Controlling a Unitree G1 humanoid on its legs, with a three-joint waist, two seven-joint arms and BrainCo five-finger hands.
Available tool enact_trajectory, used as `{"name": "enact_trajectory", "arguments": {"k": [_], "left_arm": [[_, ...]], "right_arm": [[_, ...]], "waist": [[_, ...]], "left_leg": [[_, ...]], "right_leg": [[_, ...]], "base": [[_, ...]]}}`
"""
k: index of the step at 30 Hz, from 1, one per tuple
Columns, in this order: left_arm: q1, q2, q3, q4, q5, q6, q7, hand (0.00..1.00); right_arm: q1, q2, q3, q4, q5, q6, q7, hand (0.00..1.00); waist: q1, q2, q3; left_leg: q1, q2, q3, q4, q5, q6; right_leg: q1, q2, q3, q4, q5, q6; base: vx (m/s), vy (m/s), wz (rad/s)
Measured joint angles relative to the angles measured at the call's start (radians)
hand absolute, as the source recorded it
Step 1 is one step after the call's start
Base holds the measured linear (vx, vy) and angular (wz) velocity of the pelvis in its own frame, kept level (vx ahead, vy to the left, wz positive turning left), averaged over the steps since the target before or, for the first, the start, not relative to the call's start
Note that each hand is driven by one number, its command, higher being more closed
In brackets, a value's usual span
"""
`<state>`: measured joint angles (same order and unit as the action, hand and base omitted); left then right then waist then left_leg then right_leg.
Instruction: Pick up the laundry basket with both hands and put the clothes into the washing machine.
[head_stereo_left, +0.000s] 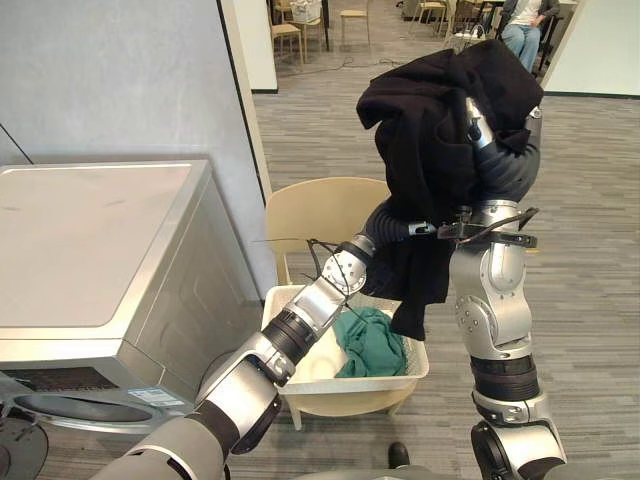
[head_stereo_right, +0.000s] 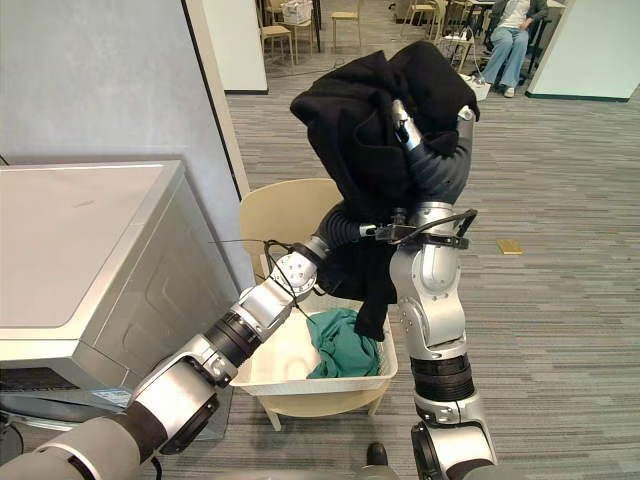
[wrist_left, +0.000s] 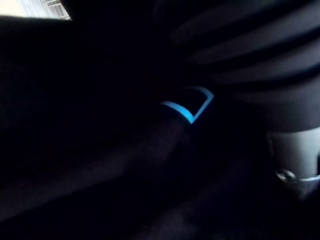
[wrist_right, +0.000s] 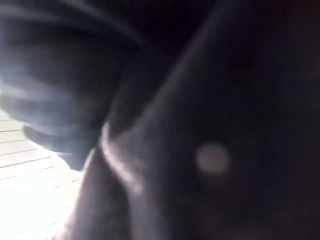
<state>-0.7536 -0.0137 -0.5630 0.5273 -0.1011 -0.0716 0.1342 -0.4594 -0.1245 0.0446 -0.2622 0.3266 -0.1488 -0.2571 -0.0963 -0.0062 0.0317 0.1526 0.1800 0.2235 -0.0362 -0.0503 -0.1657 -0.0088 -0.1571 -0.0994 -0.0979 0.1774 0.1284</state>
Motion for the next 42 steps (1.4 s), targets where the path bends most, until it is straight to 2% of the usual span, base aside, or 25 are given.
{"name": "enact_trajectory", "arguments": {"k": [4,5,13,23,27,28,34,42], "left_arm": [[-0.017,-0.027,-0.026,0.024,-0.001,0.003,0.000,0.00],[-0.017,-0.029,-0.027,0.024,-0.001,0.003,0.001,1.00],[-0.036,-0.043,-0.057,0.023,-0.046,0.002,0.029,1.00],[-0.037,-0.062,-0.057,-0.023,-0.046,-0.001,0.047,1.00],[-0.036,-0.064,-0.055,-0.028,-0.044,-0.001,0.046,1.00],[-0.036,-0.062,-0.049,-0.033,-0.044,-0.001,0.046,1.00],[0.000,-0.048,0.045,-0.151,-0.040,-0.005,0.042,1.00],[0.220,0.062,0.239,-0.422,-0.012,-0.015,0.040,1.00]], "right_arm": [[0.000,0.001,0.038,0.000,0.019,0.000,0.010,1.00],[0.000,0.001,0.044,0.000,0.021,0.000,0.013,1.00],[0.037,0.019,0.083,0.000,0.039,0.001,0.024,1.00],[0.069,0.041,0.092,-0.003,0.038,-0.001,0.025,1.00],[0.102,0.041,0.039,-0.040,0.037,-0.001,0.022,1.00],[0.121,0.041,0.000,-0.065,0.036,-0.002,0.017,0.00],[0.225,0.034,-0.245,-0.117,0.016,-0.011,-0.029,0.00],[0.346,-0.004,-0.573,-0.162,-0.006,-0.043,-0.074,0.00]], "waist": [[0.000,-0.005,0.003],[0.000,-0.005,0.003],[-0.002,-0.008,0.005],[-0.001,-0.018,0.011],[0.001,-0.018,0.011],[0.002,-0.018,0.011],[-0.001,-0.016,0.011],[-0.002,0.019,0.008]], "left_leg": [[-0.003,-0.001,0.001,0.000,-0.001,0.000],[-0.004,-0.001,0.002,0.000,-0.001,0.000],[-0.002,-0.001,0.008,0.001,-0.002,0.000],[0.000,-0.002,0.023,0.001,-0.004,0.001],[-0.002,-0.002,0.021,0.001,-0.004,0.001],[-0.002,-0.002,0.020,0.000,-0.004,0.001],[-0.009,-0.003,0.017,0.000,-0.004,0.002],[-0.014,-0.003,0.010,0.000,-0.005,0.002]], "right_leg": [[-0.008,0.000,0.006,0.000,0.000,0.000],[-0.010,0.000,0.007,0.000,0.000,0.000],[-0.011,0.001,0.014,0.000,0.000,0.000],[-0.014,0.002,0.018,0.000,0.002,0.002],[-0.014,0.002,0.016,0.000,0.002,0.003],[-0.014,0.001,0.015,0.000,0.002,0.003],[-0.014,0.000,0.014,0.000,0.000,0.004],[-0.014,0.000,0.007,0.000,-0.001,0.007]], "base": [[0.00,0.000,-0.03],[0.00,0.000,-0.07],[0.00,0.000,-0.01],[0.00,-0.001,-0.02],[0.00,-0.001,0.01],[-0.02,-0.004,0.04],[0.00,0.000,0.00],[0.00,0.000,0.01]]}}
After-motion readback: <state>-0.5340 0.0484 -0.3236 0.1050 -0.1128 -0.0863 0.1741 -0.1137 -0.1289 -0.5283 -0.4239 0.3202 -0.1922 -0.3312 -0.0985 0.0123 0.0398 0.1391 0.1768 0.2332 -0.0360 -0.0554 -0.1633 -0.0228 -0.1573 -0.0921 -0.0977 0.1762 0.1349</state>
